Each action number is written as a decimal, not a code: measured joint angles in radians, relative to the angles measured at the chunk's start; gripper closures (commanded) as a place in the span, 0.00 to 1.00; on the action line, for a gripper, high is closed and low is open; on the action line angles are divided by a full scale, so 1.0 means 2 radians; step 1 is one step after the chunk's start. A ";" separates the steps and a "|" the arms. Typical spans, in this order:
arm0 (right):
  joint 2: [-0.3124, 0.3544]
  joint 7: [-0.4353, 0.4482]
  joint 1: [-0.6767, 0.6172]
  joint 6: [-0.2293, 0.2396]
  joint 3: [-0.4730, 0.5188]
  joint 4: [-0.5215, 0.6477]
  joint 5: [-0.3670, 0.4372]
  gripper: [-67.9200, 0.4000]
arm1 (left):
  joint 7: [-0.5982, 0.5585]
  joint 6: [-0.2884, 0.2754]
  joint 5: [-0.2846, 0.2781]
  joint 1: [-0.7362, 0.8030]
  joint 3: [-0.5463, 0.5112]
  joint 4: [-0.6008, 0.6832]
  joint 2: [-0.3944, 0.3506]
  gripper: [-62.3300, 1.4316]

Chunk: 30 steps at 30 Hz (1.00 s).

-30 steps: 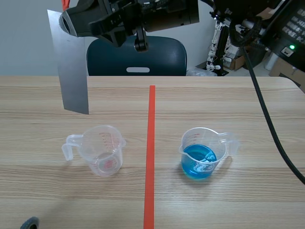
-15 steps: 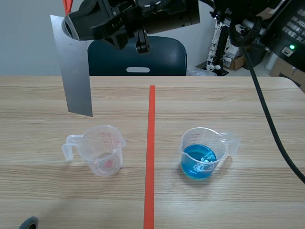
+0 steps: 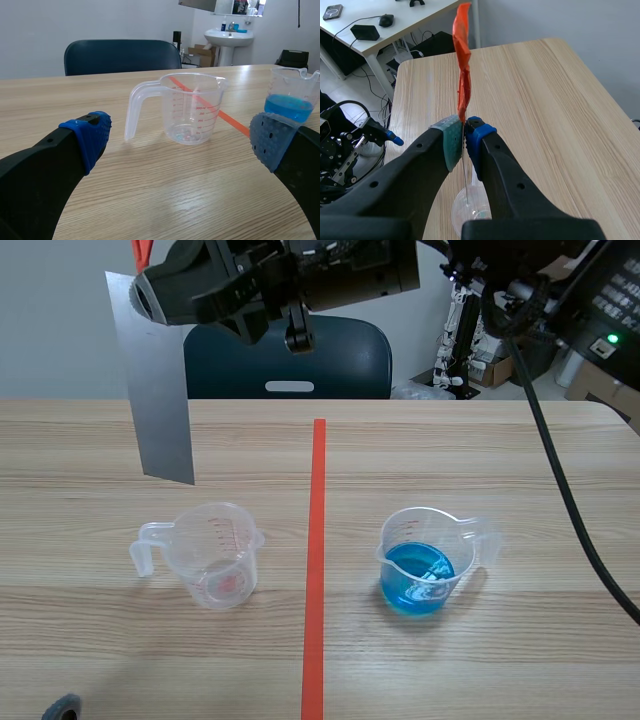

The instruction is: Do the redox reaction experiment. lift the metal plate out of the left beaker

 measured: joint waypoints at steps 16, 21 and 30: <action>0.000 -0.002 0.000 0.000 0.000 0.000 -0.006 0.99 | 0.000 0.000 0.000 0.000 0.000 0.000 0.000 0.07; 0.000 -0.002 0.000 0.000 0.000 0.000 -0.006 0.99 | 0.000 0.000 0.000 0.000 0.000 0.000 0.000 0.07; 0.000 -0.002 0.000 0.000 0.000 0.000 -0.006 0.99 | 0.000 0.000 0.000 0.000 0.000 0.000 0.000 0.07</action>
